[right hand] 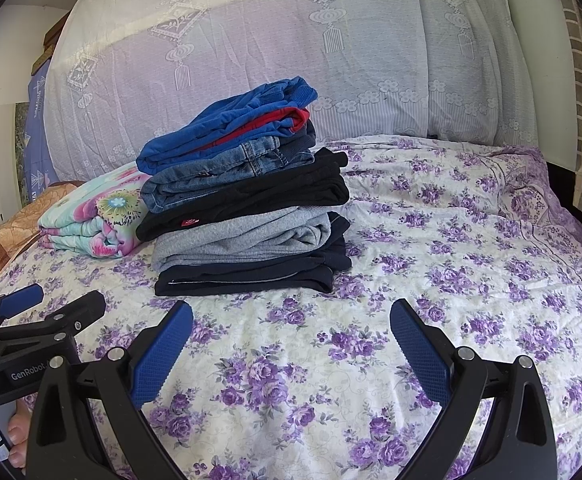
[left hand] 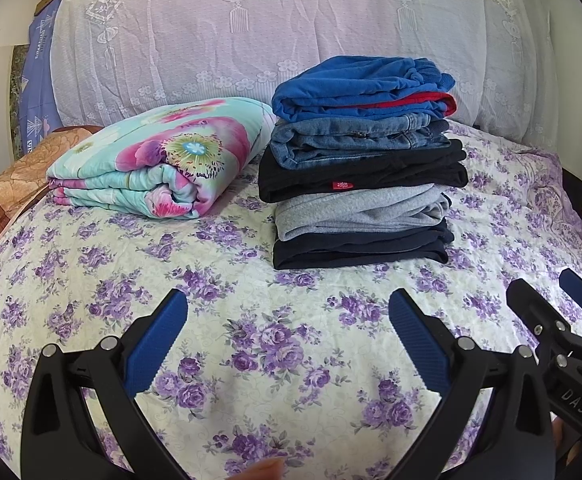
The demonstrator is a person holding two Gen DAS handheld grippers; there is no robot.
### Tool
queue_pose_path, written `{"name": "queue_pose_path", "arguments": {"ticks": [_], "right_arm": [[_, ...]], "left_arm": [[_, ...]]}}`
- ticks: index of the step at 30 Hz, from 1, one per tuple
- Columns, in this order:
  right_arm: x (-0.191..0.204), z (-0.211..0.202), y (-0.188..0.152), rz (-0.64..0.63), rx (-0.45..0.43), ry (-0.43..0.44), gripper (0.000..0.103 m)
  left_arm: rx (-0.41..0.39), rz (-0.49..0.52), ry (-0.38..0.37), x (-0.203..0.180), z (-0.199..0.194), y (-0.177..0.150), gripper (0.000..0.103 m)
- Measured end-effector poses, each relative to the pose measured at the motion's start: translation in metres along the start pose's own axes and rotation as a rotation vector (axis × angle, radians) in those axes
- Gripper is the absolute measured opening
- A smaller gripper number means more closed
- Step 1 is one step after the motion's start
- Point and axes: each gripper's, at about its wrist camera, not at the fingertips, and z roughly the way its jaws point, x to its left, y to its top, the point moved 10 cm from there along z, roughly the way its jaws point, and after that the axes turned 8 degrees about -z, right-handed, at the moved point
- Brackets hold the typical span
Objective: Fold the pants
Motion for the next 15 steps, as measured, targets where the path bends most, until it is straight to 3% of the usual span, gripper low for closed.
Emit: {"name": "queue_pose_path", "arguments": {"ticks": [15], "right_arm": [[0.0003,0.0005,0.0,-0.001,0.0,0.001,0.099]], "left_arm": [[-0.001,0.002,0.0,0.0004,0.0001,-0.0005,0.099]]}}
